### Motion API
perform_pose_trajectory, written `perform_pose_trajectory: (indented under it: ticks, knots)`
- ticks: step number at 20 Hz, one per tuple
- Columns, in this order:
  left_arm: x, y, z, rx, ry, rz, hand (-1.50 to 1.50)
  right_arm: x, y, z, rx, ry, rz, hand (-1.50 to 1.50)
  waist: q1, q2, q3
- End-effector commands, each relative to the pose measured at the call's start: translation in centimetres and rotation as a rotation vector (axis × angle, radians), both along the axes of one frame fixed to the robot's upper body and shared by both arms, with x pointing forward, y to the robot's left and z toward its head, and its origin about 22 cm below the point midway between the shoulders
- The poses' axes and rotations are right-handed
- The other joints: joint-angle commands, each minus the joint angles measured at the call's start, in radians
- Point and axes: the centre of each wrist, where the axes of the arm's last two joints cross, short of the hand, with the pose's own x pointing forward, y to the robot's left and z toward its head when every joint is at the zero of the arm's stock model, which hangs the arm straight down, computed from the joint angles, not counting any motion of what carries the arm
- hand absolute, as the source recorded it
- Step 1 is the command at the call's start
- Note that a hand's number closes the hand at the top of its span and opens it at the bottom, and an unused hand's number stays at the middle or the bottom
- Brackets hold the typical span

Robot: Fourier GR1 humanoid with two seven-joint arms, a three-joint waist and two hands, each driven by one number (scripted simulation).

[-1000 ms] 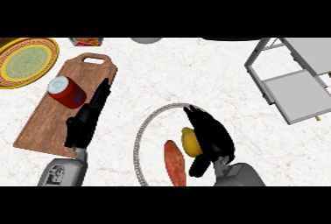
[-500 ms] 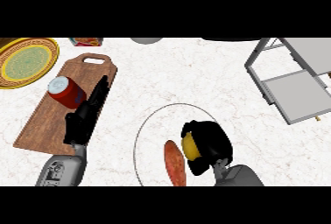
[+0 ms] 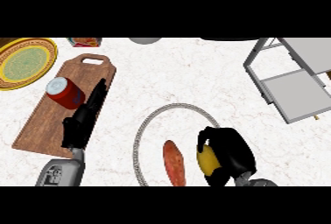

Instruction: Pick the lemon from the placemat and place it in the tiered shelf

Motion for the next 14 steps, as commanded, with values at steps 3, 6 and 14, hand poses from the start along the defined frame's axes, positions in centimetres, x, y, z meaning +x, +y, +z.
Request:
perform_pose_trajectory:
  ticks: [3, 6, 14]
  knots:
    - [-1.0, 0.3, -0.6, 0.012, 0.013, 0.010, 0.00, -6.3, -8.1, 3.4, 0.022, -0.021, 0.033, 1.50, -0.021, -0.004, 0.000]
    - [0.1, 1.8, 0.0, 0.009, -0.001, 0.001, 0.00, -7.7, -9.1, 4.1, 0.227, -0.110, -0.020, 1.50, -0.024, -0.003, 0.001]
    - [0.7, 1.5, 0.2, 0.010, -0.016, 0.012, 0.00, -11.2, -11.6, 10.7, 0.477, -0.310, -0.091, 1.50, -0.011, 0.001, 0.000]
